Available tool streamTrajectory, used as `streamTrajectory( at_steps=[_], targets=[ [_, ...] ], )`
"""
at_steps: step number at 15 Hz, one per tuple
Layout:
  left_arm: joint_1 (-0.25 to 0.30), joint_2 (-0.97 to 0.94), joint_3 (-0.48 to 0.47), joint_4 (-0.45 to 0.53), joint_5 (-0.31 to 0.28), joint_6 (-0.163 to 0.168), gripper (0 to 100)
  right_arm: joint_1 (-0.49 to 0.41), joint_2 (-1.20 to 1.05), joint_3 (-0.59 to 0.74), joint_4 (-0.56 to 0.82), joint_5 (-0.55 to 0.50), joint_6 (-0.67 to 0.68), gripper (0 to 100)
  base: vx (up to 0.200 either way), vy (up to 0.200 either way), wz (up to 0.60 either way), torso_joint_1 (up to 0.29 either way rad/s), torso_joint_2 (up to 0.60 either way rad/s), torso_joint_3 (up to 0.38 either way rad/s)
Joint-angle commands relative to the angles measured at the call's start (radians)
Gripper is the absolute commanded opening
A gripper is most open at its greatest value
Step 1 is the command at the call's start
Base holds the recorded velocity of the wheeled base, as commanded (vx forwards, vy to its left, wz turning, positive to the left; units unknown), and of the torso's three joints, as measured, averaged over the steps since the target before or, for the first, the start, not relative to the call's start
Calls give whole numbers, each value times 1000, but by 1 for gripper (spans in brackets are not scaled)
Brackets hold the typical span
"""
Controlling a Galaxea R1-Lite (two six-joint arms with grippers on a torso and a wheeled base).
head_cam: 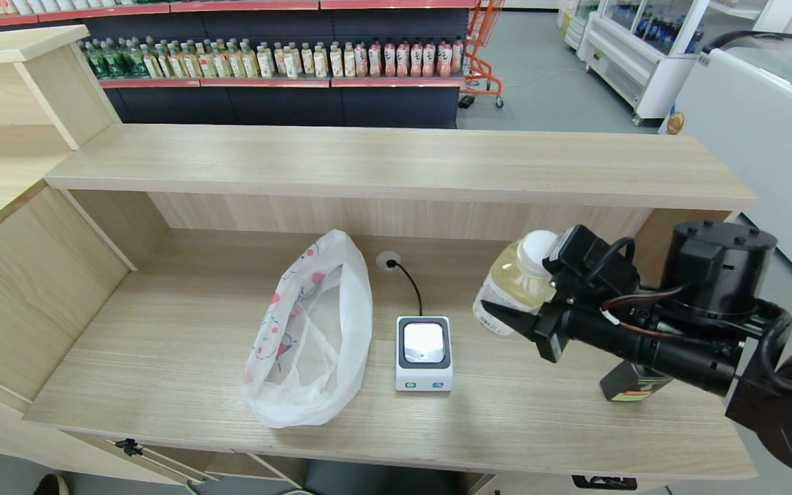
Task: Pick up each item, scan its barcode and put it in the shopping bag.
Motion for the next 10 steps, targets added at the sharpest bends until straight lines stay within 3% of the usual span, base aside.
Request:
streamTrajectory(
  at_steps=[1,5,10],
  targets=[
    [0,2,0,0,0,0,100,-23,8,-7,-40,-13,-83,0,0,0,0,0,0,0],
    [0,0,0,0,0,0,100,-38,2,-2,-117,-124,-299,0,0,0,0,0,0,0],
    [0,2,0,0,0,0,100,-43,3,18,-196,-119,-503,0,0,0,0,0,0,0]
  ],
)
